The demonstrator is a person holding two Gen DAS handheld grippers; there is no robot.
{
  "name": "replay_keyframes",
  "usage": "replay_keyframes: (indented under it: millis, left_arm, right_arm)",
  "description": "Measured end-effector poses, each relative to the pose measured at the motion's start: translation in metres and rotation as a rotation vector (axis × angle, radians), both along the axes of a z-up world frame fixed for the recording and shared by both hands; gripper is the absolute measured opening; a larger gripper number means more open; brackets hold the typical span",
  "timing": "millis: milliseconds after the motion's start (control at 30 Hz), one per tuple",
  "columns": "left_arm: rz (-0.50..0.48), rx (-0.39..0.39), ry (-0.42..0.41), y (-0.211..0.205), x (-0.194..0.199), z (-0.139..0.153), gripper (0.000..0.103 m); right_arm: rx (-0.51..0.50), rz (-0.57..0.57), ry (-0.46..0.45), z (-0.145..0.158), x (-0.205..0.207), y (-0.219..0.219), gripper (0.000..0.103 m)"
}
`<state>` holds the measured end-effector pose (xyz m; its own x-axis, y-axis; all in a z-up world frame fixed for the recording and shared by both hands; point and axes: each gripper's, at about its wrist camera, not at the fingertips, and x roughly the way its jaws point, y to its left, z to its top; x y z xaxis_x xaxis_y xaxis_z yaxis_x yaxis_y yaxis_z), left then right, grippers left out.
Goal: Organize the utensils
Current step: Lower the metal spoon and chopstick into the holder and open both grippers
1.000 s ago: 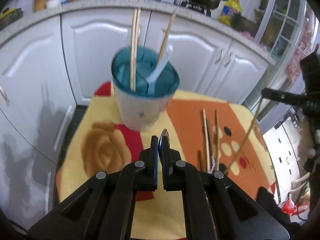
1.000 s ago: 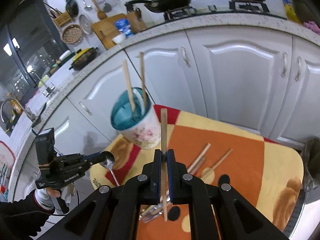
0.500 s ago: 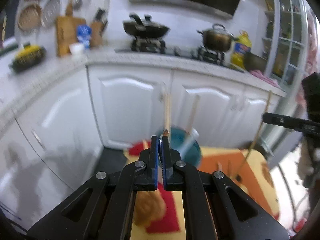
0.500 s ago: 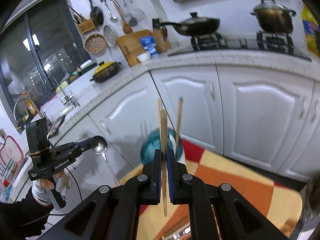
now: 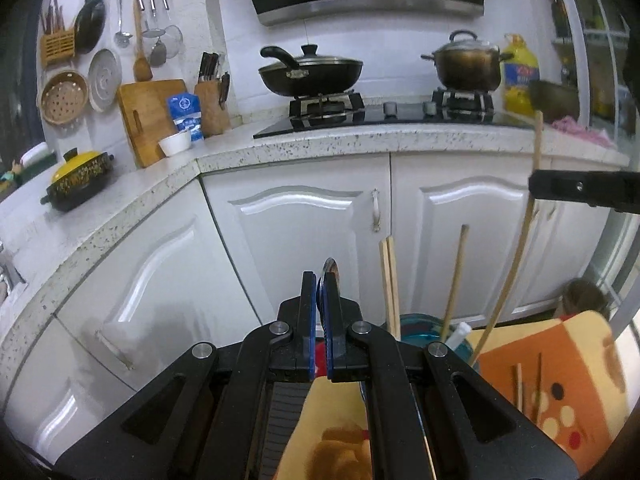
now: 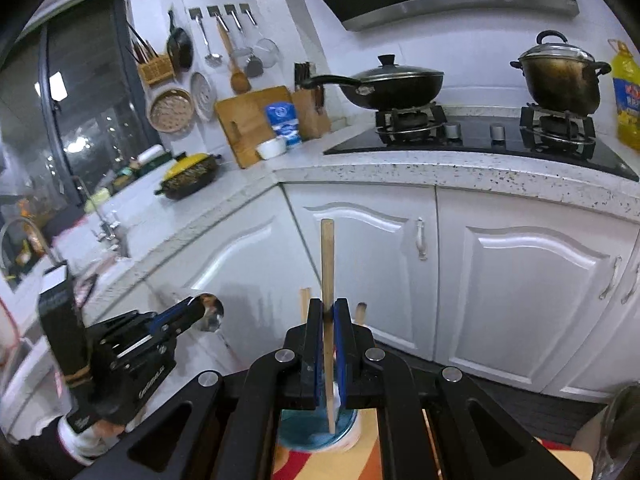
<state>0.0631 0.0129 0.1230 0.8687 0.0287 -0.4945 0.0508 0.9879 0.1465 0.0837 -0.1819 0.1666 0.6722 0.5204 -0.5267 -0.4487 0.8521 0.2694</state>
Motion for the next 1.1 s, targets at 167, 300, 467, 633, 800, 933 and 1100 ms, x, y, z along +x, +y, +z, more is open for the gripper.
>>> replay_keyframes:
  millis: [167,300,467,633,800,933,1100]
  left_arm:
    - [0.013,0.033,0.023,-0.004,0.011,-0.017,0.001]
    - [0.014,0.035,0.045,-0.006,0.017,-0.027,0.001]
    - [0.011,0.039,0.066,-0.011,0.019,-0.035,0.001]
    - [0.004,0.044,0.094,-0.017,0.020,-0.046,0.001]
    - [-0.001,0.033,0.126,-0.021,0.018,-0.059,0.002]
    - [-0.004,0.010,0.156,-0.021,0.018,-0.064,0.003]
    - [-0.016,-0.007,0.178,-0.022,0.015,-0.068,0.008]
  right_arm:
    - [0.022,-0.017,-0.003,-0.010,0.010,0.000,0.005]
    - [0.022,-0.014,-0.012,-0.008,0.010,-0.002,0.005]
    - [-0.005,-0.005,-0.004,-0.016,0.014,0.004,0.005]
    - [-0.024,0.003,0.051,-0.040,0.014,0.008,0.005]
    - [-0.061,0.030,0.124,-0.067,0.013,0.013,0.005]
    - [-0.071,0.043,0.182,-0.082,0.014,0.013,0.005]
    - [-0.055,0.034,0.204,-0.086,0.007,0.005,0.027]
